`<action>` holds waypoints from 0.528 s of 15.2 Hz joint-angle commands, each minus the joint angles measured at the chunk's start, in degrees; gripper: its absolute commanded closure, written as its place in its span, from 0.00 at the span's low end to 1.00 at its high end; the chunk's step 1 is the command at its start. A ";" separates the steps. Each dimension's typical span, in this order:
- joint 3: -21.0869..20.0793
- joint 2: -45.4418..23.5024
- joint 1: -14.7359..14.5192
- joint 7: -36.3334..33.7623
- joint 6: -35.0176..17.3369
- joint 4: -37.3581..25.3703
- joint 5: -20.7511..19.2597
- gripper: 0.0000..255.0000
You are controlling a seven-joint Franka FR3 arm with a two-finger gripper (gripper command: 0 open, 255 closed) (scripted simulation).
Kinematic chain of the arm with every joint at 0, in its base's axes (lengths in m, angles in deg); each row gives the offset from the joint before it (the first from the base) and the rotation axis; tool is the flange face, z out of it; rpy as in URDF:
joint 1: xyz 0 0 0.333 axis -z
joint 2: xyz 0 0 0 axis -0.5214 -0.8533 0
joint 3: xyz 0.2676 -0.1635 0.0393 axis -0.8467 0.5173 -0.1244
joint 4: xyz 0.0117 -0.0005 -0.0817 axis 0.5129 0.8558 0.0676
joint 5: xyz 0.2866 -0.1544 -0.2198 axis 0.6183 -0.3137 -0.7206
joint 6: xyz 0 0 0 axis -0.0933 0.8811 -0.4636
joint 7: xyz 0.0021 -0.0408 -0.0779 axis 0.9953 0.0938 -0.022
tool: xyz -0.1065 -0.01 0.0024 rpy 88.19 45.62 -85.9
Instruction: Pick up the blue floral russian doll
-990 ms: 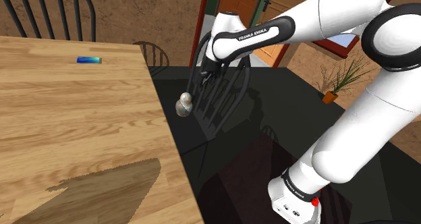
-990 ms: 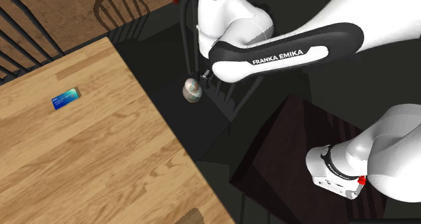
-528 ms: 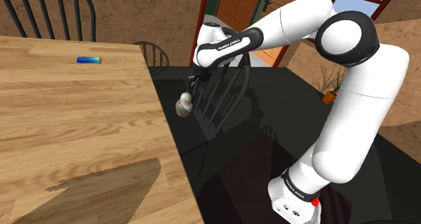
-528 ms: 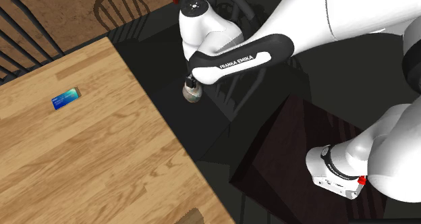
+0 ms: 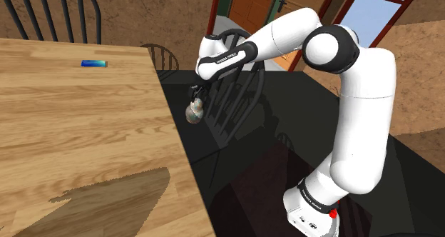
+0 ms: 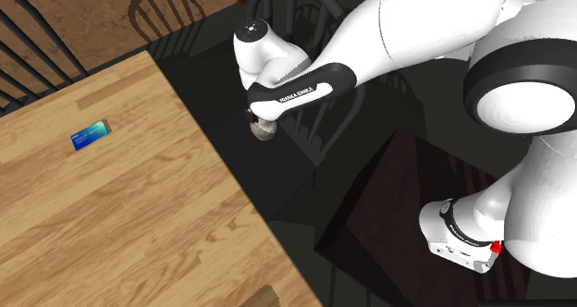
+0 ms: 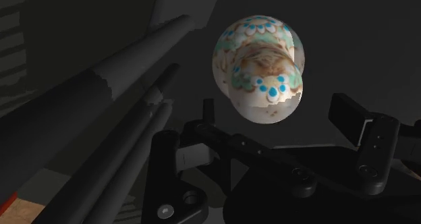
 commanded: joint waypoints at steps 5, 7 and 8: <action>0.25 -2.61 -0.25 -0.45 -2.47 -0.18 -0.39 0.00; 0.26 -2.63 -0.25 -0.44 -2.48 -0.19 -0.39 1.00; 0.26 -2.63 -0.23 -0.42 -2.48 -0.19 -0.39 1.00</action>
